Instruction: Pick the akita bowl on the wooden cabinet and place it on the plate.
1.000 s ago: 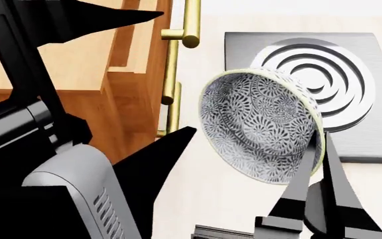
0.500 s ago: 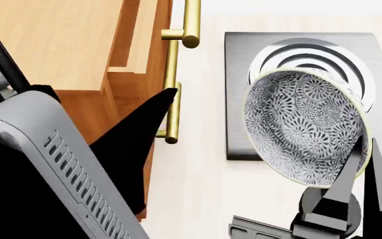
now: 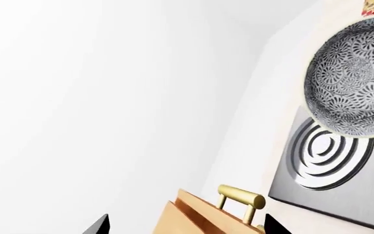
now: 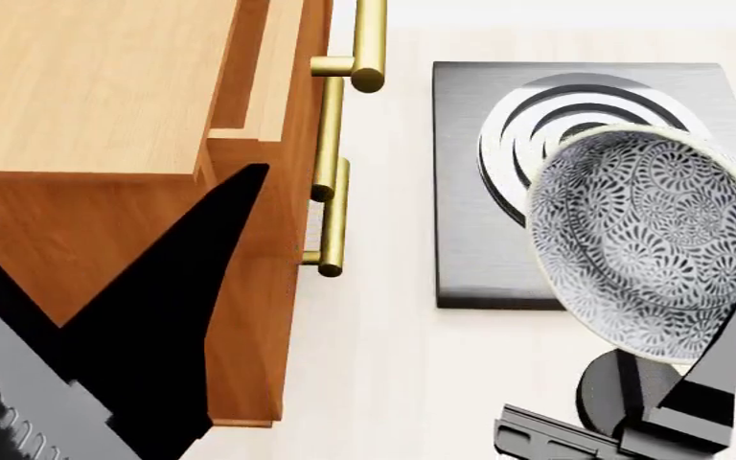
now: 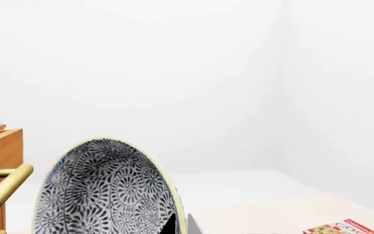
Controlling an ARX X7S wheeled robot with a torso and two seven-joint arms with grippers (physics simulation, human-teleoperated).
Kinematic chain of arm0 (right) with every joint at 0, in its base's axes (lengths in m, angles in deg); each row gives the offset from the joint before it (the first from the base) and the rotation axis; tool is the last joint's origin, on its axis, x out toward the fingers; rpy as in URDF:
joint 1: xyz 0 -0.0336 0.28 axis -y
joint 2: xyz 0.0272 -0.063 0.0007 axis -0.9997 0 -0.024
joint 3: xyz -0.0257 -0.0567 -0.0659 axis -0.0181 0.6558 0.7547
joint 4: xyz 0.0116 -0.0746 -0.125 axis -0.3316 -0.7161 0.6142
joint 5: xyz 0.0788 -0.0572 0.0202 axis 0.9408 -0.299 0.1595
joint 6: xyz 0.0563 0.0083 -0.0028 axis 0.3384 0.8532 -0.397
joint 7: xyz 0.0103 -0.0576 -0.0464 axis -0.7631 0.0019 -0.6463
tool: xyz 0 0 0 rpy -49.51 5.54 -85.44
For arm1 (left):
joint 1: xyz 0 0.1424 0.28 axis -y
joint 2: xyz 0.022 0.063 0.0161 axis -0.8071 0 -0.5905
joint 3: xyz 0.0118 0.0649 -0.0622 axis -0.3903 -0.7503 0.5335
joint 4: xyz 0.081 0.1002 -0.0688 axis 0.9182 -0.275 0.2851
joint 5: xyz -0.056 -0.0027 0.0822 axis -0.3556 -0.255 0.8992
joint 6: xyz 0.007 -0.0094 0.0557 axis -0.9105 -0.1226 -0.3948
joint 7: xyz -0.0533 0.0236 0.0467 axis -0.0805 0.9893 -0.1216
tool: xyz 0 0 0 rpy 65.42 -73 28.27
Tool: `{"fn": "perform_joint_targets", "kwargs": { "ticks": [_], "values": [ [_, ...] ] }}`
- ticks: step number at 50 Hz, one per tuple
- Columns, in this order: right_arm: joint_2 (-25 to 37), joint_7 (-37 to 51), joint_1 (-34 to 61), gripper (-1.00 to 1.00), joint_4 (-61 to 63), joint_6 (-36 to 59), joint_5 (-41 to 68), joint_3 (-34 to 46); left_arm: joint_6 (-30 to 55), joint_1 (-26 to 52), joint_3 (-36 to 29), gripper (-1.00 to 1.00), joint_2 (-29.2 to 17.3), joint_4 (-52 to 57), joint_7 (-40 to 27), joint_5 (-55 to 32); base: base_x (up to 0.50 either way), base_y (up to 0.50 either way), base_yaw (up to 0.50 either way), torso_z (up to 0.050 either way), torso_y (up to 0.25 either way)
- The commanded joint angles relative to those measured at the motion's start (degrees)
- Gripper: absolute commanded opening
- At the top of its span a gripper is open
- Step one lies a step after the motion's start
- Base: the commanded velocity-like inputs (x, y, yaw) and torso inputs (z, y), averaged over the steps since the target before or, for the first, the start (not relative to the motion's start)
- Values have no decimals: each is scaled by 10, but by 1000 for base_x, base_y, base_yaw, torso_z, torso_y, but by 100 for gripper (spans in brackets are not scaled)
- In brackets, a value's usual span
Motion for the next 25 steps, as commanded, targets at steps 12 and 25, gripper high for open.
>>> {"fn": "perform_joint_targets", "kwargs": {
  "ticks": [12,25],
  "values": [
    [121,5,-270,-100,0,-90,41,-311,-15,9,-11,100,-9,2,-23,-25,0,0,0,0,1],
    [139,-2,-460,-100,0,-118,60,-514,-17,-3,-10,100,-10,4,-13,-8,0,0,0,0,0]
  ]
}}
